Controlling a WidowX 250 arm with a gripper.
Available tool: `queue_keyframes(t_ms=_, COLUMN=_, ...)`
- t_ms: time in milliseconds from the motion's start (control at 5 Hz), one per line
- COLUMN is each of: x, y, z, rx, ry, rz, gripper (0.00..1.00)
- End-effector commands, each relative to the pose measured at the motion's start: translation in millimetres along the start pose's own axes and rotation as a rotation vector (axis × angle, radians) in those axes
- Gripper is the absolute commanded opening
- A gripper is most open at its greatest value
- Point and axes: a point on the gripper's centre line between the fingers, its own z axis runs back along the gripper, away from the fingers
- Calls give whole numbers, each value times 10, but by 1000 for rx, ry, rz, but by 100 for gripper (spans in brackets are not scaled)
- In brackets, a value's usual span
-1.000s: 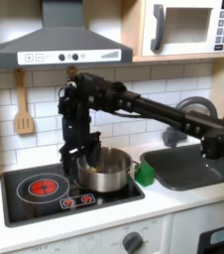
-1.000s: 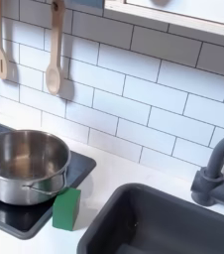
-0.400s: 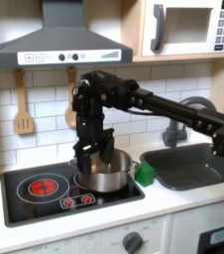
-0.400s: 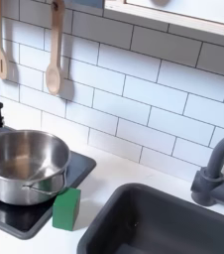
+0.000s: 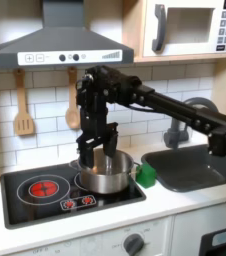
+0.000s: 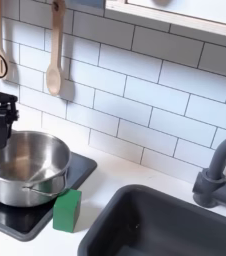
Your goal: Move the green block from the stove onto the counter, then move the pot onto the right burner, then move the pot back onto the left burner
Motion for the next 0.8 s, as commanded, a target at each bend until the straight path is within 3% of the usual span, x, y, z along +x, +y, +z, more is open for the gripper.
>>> queue_keyframes(t_ms=0, x=147, y=-113, z=-116, rx=30, ry=9, rz=-49, gripper=100)
queue_keyframes(t_ms=600, x=236, y=-382, z=-281, rx=23, ry=43, rz=-80, gripper=100)
